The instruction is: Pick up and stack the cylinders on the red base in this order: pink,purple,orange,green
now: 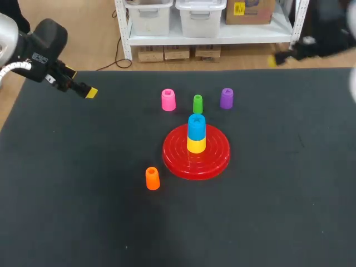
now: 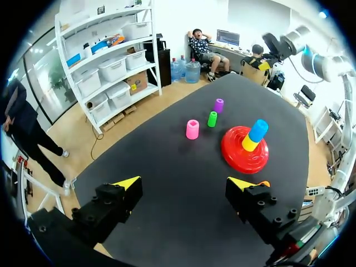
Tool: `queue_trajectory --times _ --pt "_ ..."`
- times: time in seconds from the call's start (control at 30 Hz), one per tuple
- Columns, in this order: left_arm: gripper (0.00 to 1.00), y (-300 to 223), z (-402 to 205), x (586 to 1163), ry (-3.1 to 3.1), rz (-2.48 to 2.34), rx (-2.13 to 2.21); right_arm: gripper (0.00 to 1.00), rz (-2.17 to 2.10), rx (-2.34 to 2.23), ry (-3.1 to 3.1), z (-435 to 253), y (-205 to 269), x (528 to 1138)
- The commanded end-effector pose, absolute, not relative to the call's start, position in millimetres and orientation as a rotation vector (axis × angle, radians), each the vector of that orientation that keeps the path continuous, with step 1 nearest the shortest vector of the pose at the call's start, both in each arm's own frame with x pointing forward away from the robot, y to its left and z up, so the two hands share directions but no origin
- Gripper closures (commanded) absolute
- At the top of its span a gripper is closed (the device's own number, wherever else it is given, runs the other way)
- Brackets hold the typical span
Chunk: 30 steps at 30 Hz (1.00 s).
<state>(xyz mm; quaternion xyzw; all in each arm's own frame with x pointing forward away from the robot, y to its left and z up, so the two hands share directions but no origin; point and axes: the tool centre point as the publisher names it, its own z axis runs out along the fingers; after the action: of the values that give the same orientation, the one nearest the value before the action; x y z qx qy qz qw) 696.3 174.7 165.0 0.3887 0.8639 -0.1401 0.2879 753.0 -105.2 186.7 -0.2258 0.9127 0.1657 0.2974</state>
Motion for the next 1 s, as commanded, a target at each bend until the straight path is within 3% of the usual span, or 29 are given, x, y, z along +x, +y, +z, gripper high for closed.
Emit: queue_trajectory --times 0.03,0.37,0.7,1.0 --pt "0.00 174.2 165.0 696.4 2.309 -0.372 1.038 0.00 0.204 -0.964 2.511 184.4 -36.0 796.5" --pt "0.00 174.2 165.0 696.4 2.309 -0.372 1.038 0.00 0.065 -1.321 2.561 133.5 43.5 806.2" --pt "0.00 174.2 165.0 696.4 2.309 -0.372 1.038 0.00 0.028 -1.378 2.636 97.5 82.1 819.1" --pt "0.00 174.2 165.0 696.4 2.309 -0.372 1.038 0.00 0.038 -1.264 2.626 105.1 87.2 821.8"
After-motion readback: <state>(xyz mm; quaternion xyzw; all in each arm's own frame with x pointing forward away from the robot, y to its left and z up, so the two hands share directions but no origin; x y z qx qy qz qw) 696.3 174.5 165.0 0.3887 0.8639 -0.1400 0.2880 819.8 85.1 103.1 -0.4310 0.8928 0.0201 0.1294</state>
